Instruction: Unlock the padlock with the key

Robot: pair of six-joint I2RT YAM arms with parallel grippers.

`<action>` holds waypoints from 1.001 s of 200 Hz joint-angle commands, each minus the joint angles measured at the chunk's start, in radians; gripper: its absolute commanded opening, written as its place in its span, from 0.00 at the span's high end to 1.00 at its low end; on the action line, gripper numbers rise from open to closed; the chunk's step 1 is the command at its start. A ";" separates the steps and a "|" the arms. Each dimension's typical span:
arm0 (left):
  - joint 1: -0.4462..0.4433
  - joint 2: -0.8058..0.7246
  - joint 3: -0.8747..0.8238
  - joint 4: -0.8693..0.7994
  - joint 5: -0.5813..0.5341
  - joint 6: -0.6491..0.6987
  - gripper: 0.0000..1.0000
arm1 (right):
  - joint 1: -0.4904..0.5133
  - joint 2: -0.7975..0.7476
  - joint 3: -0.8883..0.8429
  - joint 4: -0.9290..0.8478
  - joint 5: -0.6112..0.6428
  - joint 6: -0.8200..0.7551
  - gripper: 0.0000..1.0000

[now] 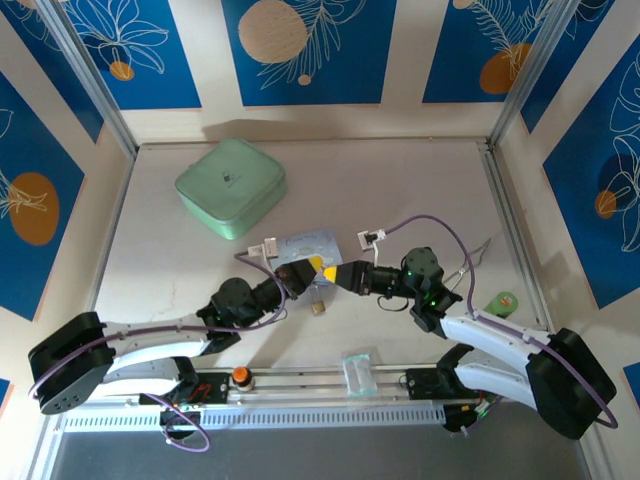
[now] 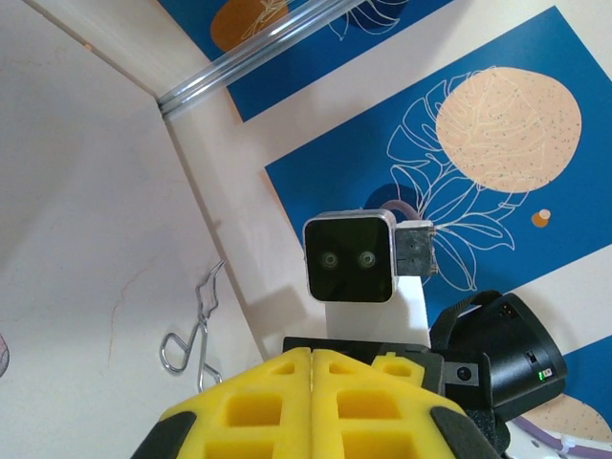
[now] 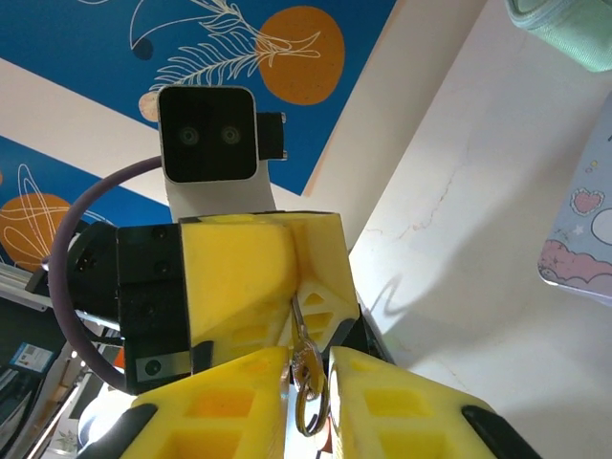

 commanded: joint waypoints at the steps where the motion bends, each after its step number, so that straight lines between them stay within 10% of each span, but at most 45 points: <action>1: 0.004 0.006 -0.006 0.044 -0.015 -0.006 1.00 | 0.007 0.003 -0.017 0.039 -0.020 0.004 0.85; 68: 0.004 0.015 -0.023 0.027 -0.035 -0.010 1.00 | -0.009 -0.032 -0.048 0.018 -0.001 -0.001 1.00; 99: 0.004 -0.026 -0.032 -0.099 -0.117 0.033 0.27 | -0.011 -0.067 -0.057 -0.042 0.024 -0.029 1.00; 112: 0.004 -0.052 -0.037 -0.166 -0.155 0.053 0.14 | -0.013 -0.088 -0.053 -0.105 0.043 -0.048 1.00; 165: -0.004 -0.114 0.147 -0.839 -0.259 0.131 0.14 | -0.035 -0.179 -0.023 -0.446 0.129 -0.159 1.00; 200: -0.007 0.022 0.210 -0.927 -0.169 0.164 0.23 | -0.056 -0.210 0.002 -0.641 0.177 -0.241 1.00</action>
